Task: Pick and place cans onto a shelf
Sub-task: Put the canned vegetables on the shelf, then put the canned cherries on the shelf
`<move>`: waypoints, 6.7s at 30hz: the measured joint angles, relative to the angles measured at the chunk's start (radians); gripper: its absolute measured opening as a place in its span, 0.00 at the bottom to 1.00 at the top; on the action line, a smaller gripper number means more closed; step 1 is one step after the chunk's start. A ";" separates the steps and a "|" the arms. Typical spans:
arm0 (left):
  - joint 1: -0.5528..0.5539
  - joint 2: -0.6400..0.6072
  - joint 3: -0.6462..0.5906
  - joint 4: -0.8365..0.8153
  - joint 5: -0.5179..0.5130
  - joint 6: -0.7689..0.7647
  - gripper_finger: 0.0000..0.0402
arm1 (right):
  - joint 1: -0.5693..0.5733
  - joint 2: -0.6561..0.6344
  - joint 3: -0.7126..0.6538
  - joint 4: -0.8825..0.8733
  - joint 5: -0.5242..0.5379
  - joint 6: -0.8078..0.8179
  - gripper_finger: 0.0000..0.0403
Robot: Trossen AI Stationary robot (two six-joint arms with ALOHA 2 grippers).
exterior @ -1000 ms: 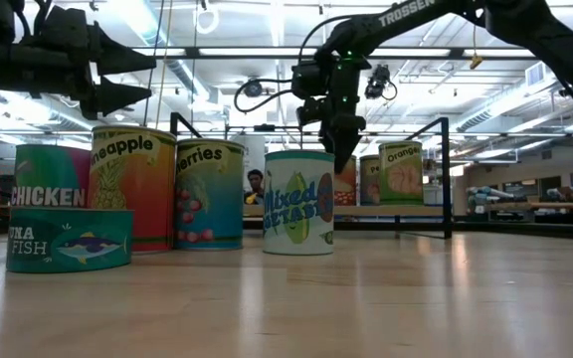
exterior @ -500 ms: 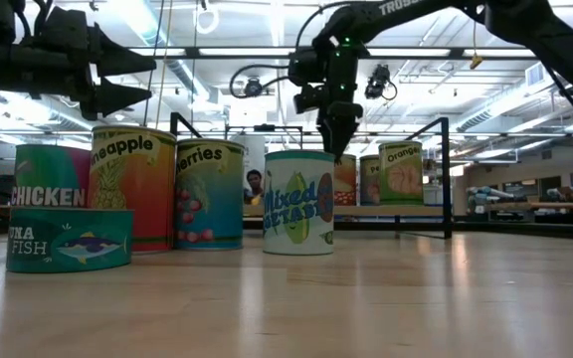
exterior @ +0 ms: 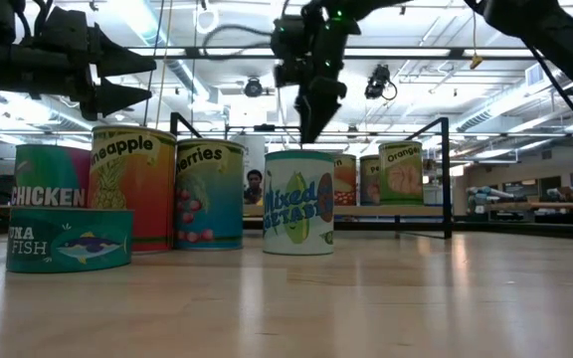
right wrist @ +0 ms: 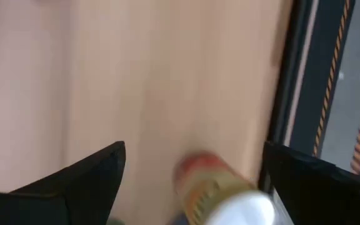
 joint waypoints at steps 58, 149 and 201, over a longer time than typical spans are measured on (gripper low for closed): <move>-0.056 0.000 0.000 -0.127 0.357 -0.212 0.98 | 0.528 0.000 -0.293 0.301 0.045 0.750 0.96; -0.053 0.000 0.000 -0.146 0.329 -0.246 0.98 | 0.073 -0.274 -0.619 0.296 0.018 0.242 0.75; -0.053 0.000 0.000 -0.038 0.284 -0.199 0.98 | 0.124 -0.302 -0.599 0.502 0.052 0.284 0.90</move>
